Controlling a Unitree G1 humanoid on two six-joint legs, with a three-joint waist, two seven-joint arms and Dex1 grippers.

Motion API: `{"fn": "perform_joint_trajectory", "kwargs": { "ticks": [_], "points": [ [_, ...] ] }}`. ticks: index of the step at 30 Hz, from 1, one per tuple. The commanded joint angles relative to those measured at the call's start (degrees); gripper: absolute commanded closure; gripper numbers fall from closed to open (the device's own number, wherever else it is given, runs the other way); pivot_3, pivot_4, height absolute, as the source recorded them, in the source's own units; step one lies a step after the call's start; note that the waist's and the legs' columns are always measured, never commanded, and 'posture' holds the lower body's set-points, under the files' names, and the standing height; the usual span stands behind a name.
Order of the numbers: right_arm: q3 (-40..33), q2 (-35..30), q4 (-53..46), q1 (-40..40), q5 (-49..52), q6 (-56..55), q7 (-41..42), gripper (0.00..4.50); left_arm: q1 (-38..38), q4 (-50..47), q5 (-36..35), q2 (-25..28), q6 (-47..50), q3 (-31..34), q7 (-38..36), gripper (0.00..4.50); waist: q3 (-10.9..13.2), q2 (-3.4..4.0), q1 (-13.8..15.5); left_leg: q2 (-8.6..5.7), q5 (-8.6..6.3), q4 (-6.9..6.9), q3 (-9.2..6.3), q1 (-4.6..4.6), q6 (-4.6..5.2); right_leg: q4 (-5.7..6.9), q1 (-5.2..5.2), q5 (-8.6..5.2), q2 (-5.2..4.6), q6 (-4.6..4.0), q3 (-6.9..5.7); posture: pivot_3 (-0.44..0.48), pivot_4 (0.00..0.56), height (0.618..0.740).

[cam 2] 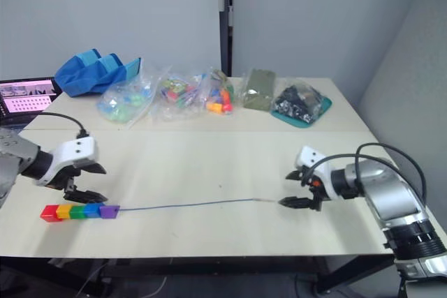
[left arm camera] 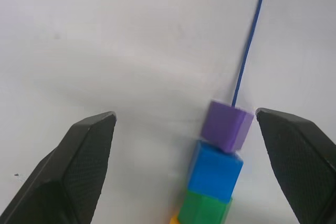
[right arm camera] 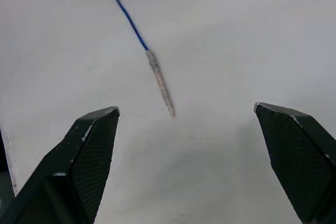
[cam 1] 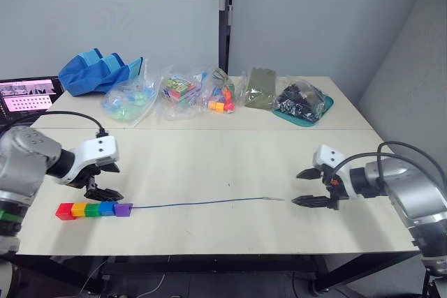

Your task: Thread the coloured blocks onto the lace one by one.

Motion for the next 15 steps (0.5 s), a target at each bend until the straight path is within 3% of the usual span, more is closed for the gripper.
{"fn": "perform_joint_trajectory", "kwargs": {
  "ticks": [1, 4, 10, 15],
  "points": [
    [-5.3, 0.6, 0.7, 1.0, 3.4, -1.7, -1.6, 0.06, 3.0, 3.7, -4.9, -0.7, -6.8, 9.1, 5.9, 0.0, 0.0, 0.0, 0.0, 0.0, 0.0, 0.01, 0.0, 0.01, 0.0, 0.0, 0.0, 0.0, -0.01, 0.0, 0.0, 0.0, 0.15, 0.717],
    [-12.5, 3.5, 1.2, 5.0, 7.0, -2.8, -5.5, 0.06, 10.9, 6.6, -10.9, -2.0, -8.9, 20.7, 8.4, 0.0, 0.0, 0.0, -0.2, 0.0, -0.01, 0.01, 0.0, 0.0, -0.01, 0.02, 0.0, 0.0, -0.01, -0.01, -0.02, 0.0, 0.15, 0.717],
    [-17.8, 5.1, 1.3, 8.7, 10.0, -4.7, -8.1, 0.06, 15.4, 11.8, -17.6, -6.0, -9.8, 31.8, 16.7, 0.0, 0.0, 0.02, 0.3, 0.01, -0.01, 0.03, 0.0, 0.02, -0.02, 0.04, 0.01, -0.03, -0.01, -0.03, -0.07, 0.0, 0.15, 0.717],
    [-21.4, 6.4, 5.5, 10.3, 11.5, -8.8, -10.0, 0.06, 25.3, 17.3, -17.2, -5.9, -15.6, 36.5, 18.8, 0.0, 0.0, 0.02, -0.1, 0.0, -0.02, -0.05, 0.0, 0.04, -0.03, 0.03, 0.0, -0.05, -0.02, -0.05, -0.07, 0.0, 0.15, 0.717]
  ]
}}
